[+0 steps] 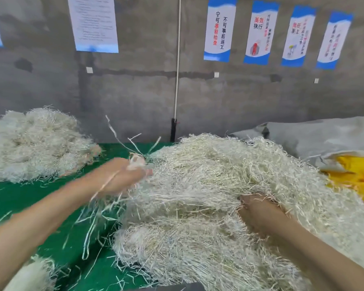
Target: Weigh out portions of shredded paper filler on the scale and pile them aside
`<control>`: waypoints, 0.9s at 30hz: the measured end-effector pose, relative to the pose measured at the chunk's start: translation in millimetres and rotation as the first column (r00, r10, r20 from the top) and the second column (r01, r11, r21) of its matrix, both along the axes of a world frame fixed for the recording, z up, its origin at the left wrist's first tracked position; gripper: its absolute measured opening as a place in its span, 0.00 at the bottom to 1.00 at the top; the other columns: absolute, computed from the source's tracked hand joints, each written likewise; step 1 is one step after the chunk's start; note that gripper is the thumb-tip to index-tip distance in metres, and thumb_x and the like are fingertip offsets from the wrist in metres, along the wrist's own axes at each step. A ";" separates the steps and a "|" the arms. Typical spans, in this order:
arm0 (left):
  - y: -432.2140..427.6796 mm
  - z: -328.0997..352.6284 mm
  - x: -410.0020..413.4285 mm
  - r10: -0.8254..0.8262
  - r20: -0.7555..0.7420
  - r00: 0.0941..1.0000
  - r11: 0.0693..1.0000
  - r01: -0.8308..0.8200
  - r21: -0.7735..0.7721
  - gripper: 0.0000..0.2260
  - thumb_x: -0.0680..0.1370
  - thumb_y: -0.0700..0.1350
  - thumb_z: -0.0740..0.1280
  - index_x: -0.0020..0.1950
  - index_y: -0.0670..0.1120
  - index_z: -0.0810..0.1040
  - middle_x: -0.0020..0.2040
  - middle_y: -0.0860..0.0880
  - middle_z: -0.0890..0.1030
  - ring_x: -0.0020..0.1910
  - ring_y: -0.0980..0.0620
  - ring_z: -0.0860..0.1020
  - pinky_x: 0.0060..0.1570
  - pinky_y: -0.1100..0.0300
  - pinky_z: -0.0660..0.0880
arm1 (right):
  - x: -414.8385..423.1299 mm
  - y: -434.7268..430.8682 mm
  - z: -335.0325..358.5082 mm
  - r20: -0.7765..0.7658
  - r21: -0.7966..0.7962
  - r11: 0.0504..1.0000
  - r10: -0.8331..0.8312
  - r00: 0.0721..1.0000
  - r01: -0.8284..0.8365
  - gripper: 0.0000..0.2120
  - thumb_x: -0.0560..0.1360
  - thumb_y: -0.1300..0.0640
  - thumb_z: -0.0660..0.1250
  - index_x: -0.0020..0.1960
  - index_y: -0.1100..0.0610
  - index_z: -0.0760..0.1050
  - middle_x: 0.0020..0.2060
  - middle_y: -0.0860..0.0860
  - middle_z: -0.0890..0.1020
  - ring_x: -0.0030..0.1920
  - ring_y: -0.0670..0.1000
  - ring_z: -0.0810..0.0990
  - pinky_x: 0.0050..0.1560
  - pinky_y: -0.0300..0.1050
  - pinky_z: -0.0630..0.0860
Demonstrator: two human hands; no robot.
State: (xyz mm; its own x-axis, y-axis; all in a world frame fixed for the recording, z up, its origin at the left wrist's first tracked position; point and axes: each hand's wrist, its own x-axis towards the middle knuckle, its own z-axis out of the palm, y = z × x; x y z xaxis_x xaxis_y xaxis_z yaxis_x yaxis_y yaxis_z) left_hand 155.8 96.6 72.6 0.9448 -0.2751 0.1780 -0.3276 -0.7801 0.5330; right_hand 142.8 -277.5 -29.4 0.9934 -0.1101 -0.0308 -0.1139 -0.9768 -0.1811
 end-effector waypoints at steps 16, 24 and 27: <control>20.7 -45.8 2.2 0.421 -0.100 0.901 0.675 -0.385 -0.629 0.16 0.81 0.48 0.61 0.65 0.41 0.72 0.50 0.45 0.80 0.40 0.51 0.78 0.39 0.55 0.76 | -24.7 113.3 73.0 0.387 0.126 0.812 0.489 0.782 -0.570 0.29 0.75 0.36 0.63 0.73 0.43 0.65 0.68 0.39 0.72 0.62 0.36 0.70 0.63 0.35 0.67; -2.9 -20.0 -28.4 -0.032 -0.182 0.983 0.064 -0.179 -0.982 0.14 0.84 0.51 0.55 0.49 0.45 0.75 0.39 0.46 0.83 0.34 0.51 0.81 0.39 0.55 0.76 | 18.3 157.7 10.3 0.413 0.159 0.870 0.371 0.832 -0.467 0.19 0.82 0.41 0.53 0.43 0.51 0.73 0.35 0.46 0.78 0.33 0.44 0.75 0.42 0.47 0.81; 5.2 -9.3 -25.3 0.005 -0.190 0.982 -0.021 -0.190 -0.982 0.12 0.84 0.49 0.55 0.50 0.46 0.75 0.37 0.49 0.83 0.29 0.52 0.77 0.31 0.60 0.74 | 19.1 144.6 1.4 0.457 0.086 0.896 0.354 0.816 -0.436 0.13 0.80 0.41 0.55 0.44 0.47 0.71 0.32 0.44 0.76 0.30 0.40 0.74 0.33 0.37 0.77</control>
